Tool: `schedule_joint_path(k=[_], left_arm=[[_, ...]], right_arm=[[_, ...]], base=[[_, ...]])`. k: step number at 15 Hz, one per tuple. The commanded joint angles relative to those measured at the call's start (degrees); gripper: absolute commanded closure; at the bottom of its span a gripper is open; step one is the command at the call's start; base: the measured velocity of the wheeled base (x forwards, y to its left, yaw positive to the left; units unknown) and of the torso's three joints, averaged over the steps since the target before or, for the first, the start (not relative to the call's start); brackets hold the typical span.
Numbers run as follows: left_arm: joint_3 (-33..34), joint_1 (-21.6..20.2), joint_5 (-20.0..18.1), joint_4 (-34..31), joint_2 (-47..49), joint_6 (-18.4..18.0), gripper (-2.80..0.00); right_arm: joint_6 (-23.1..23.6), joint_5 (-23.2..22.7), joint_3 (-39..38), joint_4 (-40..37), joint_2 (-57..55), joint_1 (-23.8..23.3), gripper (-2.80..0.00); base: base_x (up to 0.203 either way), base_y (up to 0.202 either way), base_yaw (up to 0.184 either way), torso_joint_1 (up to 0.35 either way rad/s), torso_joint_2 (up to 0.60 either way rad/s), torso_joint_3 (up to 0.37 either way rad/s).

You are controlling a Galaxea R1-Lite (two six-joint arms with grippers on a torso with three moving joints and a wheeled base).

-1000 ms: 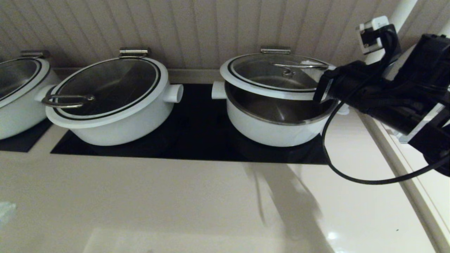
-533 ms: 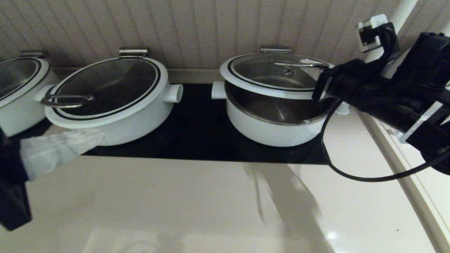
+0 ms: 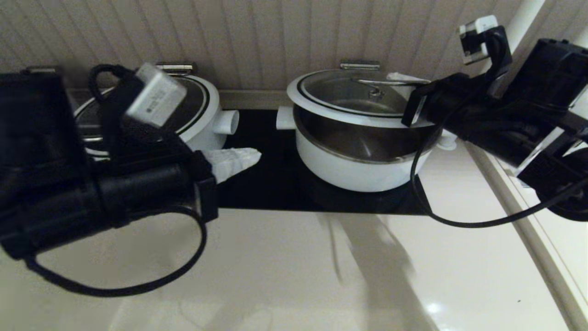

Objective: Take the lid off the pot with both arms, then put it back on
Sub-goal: Hold the pot lid with the left arm

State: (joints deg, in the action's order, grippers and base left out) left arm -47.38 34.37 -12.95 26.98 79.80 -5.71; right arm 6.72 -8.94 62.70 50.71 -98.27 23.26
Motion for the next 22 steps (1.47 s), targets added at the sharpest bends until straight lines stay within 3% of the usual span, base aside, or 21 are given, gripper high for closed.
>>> schedule_joint_path(k=[1,3,8,15,22], left_arm=[[-2.9,2.8,3.3,4.2,9.4,0.6,0.0],[-6.6,4.3,6.2,6.4,14.3,1.0,0.0],[-12.3,6.8,9.2,7.4,21.9,1.1,0.0],[-23.8,7.0,14.1,7.4,29.3,1.0,0.0],[-31.1,6.7,14.8,7.0,31.0,0.8,0.0]], right_arm=[[0.1,0.0,0.1,0.2,-0.4,0.0,0.0],[0.1,0.0,0.1,0.3,-0.4,0.0,0.0],[-0.2,-0.1,0.7,0.3,-0.3,-0.2,0.0],[-0.2,-0.1,1.3,0.4,0.0,-0.3,0.0],[-0.1,0.0,1.0,0.4,0.6,-0.2,0.0]], base=[[0.0,0.0,0.0,0.0,0.0,0.0],[0.0,0.0,0.0,0.0,0.0,0.0],[0.0,0.0,0.0,0.0,0.0,0.0],[0.0,0.0,0.0,0.0,0.0,0.0],[0.0,0.0,0.0,0.0,0.0,0.0]])
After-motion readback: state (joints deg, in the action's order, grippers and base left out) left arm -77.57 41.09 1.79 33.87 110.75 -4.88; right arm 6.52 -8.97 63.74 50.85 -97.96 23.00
